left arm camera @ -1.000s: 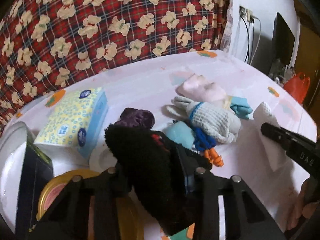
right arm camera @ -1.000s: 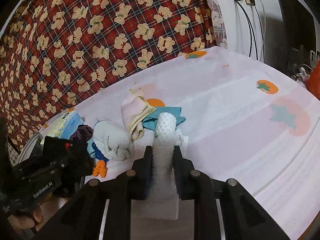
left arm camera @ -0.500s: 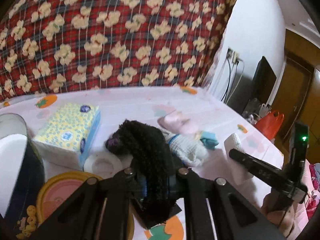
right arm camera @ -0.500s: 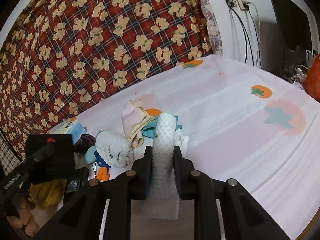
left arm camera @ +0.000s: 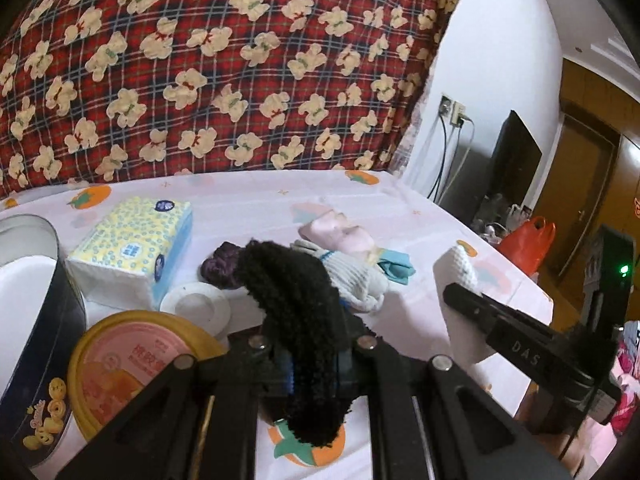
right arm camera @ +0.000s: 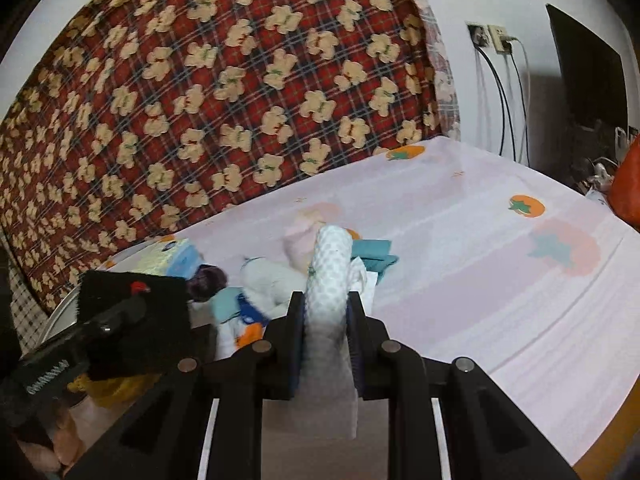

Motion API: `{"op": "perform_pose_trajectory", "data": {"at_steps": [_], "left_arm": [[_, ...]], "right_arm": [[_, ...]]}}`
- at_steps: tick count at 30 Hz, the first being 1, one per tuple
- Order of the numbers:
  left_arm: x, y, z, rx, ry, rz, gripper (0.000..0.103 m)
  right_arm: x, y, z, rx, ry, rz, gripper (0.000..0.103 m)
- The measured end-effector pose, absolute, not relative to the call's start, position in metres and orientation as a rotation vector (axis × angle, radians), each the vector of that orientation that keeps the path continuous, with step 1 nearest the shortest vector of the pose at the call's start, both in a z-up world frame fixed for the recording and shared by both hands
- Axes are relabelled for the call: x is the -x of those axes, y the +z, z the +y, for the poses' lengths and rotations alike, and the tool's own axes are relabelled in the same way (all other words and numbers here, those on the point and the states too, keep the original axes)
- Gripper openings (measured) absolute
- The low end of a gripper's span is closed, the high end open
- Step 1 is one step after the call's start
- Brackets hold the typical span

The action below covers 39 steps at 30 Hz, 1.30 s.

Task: Organize soft objects
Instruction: 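Carry the towel with the right gripper into the tin while the left gripper drops the black cloth there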

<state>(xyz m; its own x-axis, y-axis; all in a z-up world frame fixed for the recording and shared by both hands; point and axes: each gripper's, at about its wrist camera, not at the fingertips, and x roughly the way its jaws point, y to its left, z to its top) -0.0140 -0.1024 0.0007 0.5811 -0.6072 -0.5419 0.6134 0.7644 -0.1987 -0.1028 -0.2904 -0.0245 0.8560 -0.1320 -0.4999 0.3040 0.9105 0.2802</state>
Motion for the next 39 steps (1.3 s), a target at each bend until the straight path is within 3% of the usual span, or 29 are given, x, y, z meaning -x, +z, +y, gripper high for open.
{"op": "perform_pose_trajectory", "data": {"at_steps": [10, 39], "left_arm": [[0.026, 0.014, -0.074, -0.009, -0.682, 0.582, 0.01], [0.006, 0.027, 0.13, 0.056, -0.17, 0.469, 0.01]], "right_arm": [[0.106, -0.001, -0.245, -0.303, -0.167, 0.467, 0.022], [0.042, 0.03, -0.042, -0.193, 0.245, 0.403, 0.022]]}}
